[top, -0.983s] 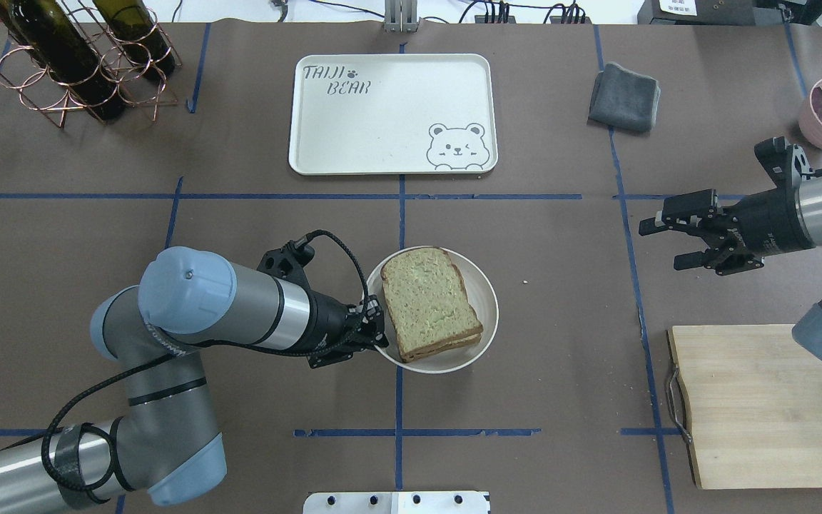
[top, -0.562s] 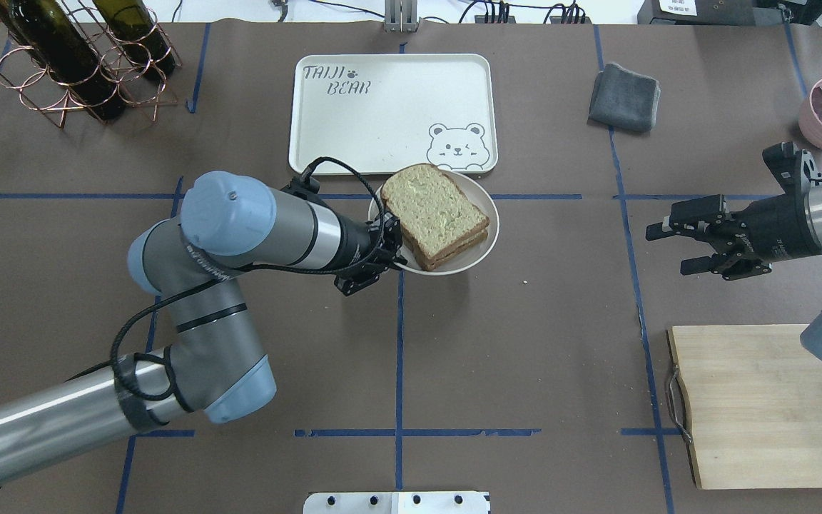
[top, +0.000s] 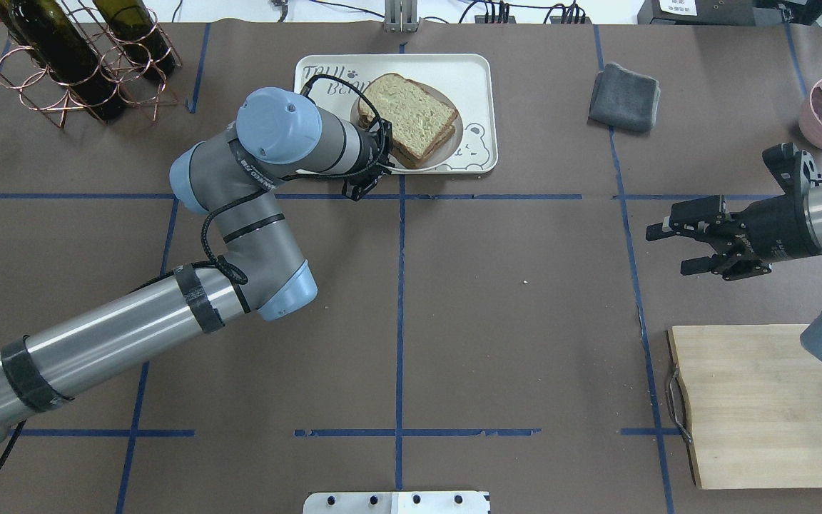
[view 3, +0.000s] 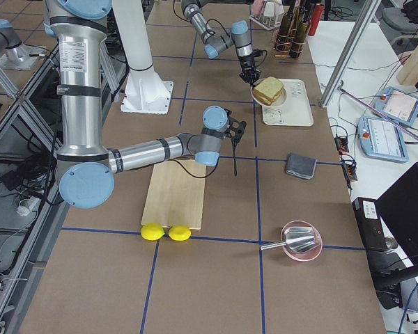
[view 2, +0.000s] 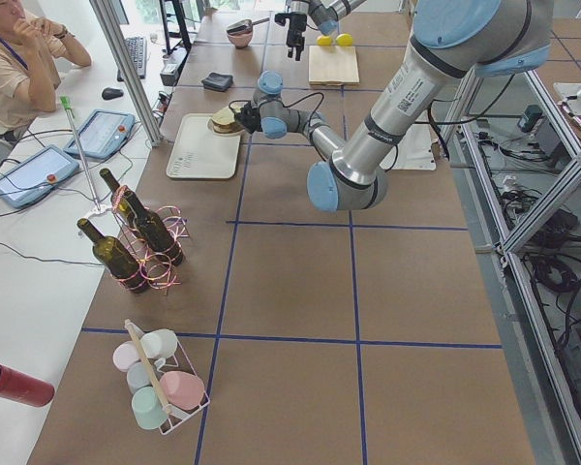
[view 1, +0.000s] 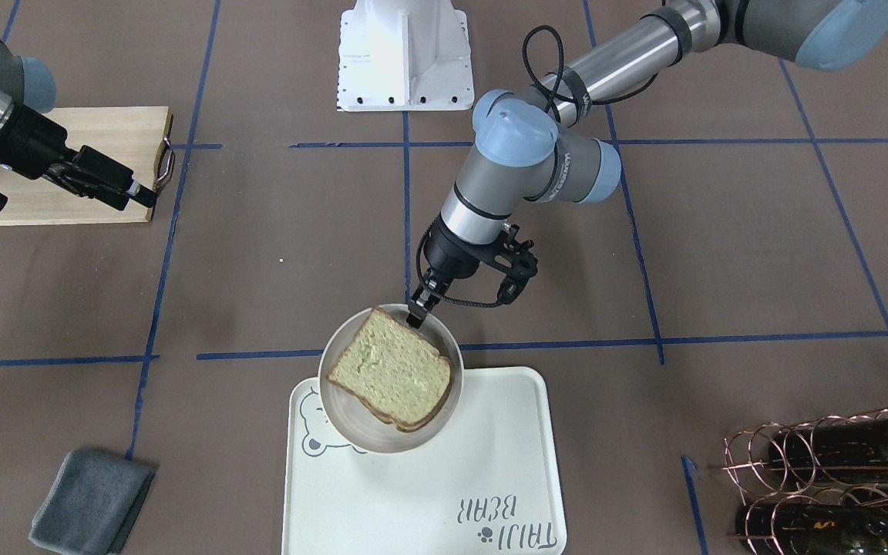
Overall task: Make sandwich and place on tray
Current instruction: 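Carry the plate with the left gripper onto the bear tray, then lower the plate onto the tray and open the left gripper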
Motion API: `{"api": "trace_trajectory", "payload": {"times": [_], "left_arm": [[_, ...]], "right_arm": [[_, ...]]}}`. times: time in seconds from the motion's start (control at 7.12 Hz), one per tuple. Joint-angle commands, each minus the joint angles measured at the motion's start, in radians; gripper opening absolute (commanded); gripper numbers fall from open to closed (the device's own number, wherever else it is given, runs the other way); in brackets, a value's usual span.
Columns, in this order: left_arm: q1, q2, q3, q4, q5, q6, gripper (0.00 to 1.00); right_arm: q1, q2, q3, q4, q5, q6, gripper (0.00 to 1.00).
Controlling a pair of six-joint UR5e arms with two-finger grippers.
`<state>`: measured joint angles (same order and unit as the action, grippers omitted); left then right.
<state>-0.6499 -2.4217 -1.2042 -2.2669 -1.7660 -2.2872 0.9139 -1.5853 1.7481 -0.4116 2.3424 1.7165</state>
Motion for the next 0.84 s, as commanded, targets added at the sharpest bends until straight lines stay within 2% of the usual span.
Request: {"api": "trace_trajectory", "payload": {"times": [0.0,0.42,0.7], "left_arm": [[-0.02,-0.034,0.133,-0.075,0.022,0.003,0.0],[-0.02,-0.054,0.231,-0.181,0.031,0.005,0.0],[-0.019,-0.082,0.281,-0.207,0.034,0.003,0.0]], "right_arm": [[-0.001,0.002,-0.004,-0.001,-0.005,-0.002,1.0],[-0.001,-0.001,-0.004,-0.001,-0.006,-0.002,1.0],[-0.001,-0.001,-0.002,-0.001,-0.006,-0.002,1.0]]}}
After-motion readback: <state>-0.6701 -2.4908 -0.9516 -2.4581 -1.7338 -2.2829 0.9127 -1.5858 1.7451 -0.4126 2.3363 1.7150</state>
